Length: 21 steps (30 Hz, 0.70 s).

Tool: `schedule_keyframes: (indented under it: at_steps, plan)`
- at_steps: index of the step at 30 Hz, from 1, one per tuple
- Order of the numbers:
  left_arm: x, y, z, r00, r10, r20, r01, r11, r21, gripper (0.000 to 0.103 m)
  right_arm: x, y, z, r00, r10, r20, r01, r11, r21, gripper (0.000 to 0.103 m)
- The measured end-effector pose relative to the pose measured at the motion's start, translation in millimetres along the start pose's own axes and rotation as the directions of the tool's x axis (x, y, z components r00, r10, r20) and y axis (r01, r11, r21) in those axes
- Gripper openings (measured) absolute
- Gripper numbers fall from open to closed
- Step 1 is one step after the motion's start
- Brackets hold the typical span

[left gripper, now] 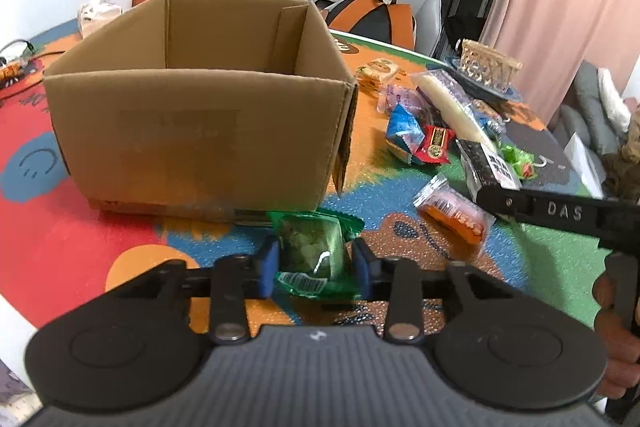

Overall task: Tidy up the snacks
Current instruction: 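Lift the green pastry with the left gripper while the right gripper grasps the white sesame cake pack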

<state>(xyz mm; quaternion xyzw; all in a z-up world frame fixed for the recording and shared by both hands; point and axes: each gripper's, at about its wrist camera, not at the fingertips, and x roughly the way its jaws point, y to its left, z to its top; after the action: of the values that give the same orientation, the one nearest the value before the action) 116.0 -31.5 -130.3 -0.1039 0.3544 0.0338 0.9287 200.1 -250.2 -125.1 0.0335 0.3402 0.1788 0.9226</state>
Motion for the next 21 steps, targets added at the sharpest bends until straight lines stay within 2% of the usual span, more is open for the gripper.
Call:
schedule_keyframes:
  at_steps: [3,13,18,21]
  plan:
    - [-4,2,0,1.0,-0.011,-0.001,0.011,1.0,-0.006,0.032,-5,0,0,1.0,0.005,0.002,-0.005,1.0,0.001,0.052]
    - [-23,8,5,0.998,-0.035,0.049,0.037,0.999,-0.024,0.031,-20,-6,-6,0.999,-0.027,-0.024,0.028,1.0,0.013,0.054]
    - [-27,10,4,0.997,-0.048,0.055,0.049,0.998,-0.028,0.031,-23,-2,-5,0.998,-0.065,-0.005,0.065,0.998,-0.004,0.086]
    - [-32,10,5,0.997,-0.054,0.062,0.056,0.998,-0.022,0.031,-15,2,-2,0.998,-0.066,-0.009,0.066,0.998,-0.018,0.093]
